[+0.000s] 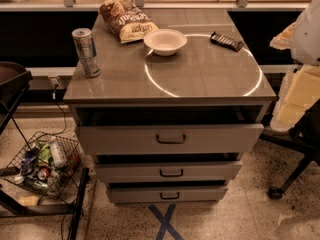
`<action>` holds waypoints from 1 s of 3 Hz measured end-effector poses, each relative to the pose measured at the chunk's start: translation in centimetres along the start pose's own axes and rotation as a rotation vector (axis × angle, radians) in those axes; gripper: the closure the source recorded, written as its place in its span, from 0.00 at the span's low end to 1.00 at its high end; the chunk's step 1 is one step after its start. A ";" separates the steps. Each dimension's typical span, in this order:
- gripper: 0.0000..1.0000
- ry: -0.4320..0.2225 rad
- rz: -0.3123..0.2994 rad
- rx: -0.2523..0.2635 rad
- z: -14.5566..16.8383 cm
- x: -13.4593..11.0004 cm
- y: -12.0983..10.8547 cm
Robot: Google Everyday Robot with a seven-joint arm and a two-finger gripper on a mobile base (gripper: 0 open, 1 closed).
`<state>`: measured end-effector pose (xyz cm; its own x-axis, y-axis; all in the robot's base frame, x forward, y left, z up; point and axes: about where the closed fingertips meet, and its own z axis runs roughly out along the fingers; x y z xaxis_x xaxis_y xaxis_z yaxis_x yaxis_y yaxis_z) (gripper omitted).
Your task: Move rxbar chocolate near redbull can
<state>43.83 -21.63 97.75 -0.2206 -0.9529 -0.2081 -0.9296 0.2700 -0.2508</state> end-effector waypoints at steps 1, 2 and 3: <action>0.00 -0.005 0.002 0.007 -0.1 -0.1 -0.2; 0.00 -0.111 0.090 0.084 0.3 0.5 -4.1; 0.00 -0.257 0.184 0.163 0.8 1.1 -8.7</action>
Offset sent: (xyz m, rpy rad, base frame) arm 0.0872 -0.0310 0.0147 0.2468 -0.1991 -0.1672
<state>51.92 -24.88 99.01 -0.2793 -0.8261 -0.4895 -0.8175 0.4719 -0.3301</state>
